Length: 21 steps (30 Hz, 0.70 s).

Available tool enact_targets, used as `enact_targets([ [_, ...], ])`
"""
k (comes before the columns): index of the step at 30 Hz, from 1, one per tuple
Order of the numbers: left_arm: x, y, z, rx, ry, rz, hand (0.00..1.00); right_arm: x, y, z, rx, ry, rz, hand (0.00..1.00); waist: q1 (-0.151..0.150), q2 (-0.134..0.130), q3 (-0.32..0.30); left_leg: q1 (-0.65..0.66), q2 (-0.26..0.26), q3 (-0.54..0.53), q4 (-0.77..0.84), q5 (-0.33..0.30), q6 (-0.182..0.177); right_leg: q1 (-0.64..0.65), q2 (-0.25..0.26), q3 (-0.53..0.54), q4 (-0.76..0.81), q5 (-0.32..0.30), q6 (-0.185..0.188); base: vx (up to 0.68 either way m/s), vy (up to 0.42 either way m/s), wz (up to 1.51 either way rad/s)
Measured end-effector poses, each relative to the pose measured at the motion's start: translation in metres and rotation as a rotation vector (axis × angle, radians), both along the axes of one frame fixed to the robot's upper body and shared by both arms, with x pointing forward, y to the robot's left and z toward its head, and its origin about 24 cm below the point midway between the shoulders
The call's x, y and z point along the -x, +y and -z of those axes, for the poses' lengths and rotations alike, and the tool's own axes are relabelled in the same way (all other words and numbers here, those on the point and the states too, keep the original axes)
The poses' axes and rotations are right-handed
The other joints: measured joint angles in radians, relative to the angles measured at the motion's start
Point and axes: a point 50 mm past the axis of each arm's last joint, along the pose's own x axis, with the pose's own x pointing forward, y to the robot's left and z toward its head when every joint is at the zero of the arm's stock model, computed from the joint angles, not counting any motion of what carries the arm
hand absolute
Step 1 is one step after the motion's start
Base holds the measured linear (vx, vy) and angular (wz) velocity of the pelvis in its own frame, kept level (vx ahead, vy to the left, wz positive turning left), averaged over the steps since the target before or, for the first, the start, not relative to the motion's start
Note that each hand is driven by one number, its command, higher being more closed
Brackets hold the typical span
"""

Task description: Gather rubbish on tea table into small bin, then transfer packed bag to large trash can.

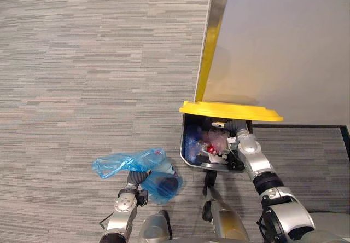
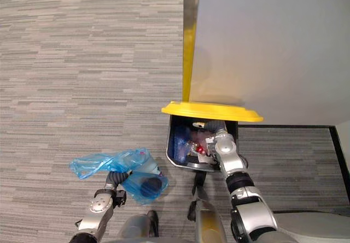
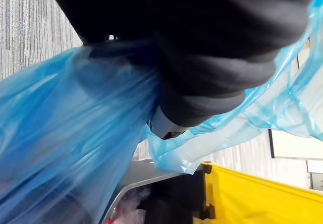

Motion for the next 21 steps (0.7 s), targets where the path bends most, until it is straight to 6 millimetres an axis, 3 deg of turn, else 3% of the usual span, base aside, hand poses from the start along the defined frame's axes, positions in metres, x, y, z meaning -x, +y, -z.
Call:
enact_targets([
  [6,-0.006,-0.013,-0.012,0.032,-0.065,0.054,1.0,-0.009,-0.009,-0.029,0.05,-0.089,-0.003,0.0,0.001,0.0,0.007,0.0,0.0,0.007,0.0,0.0,0.0,-0.007,0.007,0.015,0.001,0.001,-0.002,0.01,0.052,-0.07],
  [17,-0.022,-0.032,-0.046,0.084,-0.223,0.151,1.0,-0.009,-0.013,-0.031,0.084,-0.09,-0.002,0.0,-0.003,-0.001,0.009,0.008,-0.002,0.01,0.002,-0.001,0.002,-0.005,0.007,0.025,0.007,0.005,-0.007,-0.01,0.02,-0.03],
  [21,-0.036,-0.051,-0.068,0.128,-0.312,0.226,1.0,-0.008,-0.017,-0.032,0.115,-0.088,-0.005,0.0,-0.007,0.001,0.024,0.007,-0.003,0.012,0.007,-0.001,0.002,-0.005,0.006,0.026,0.012,0.005,-0.007,0.0,0.0,0.0],
])
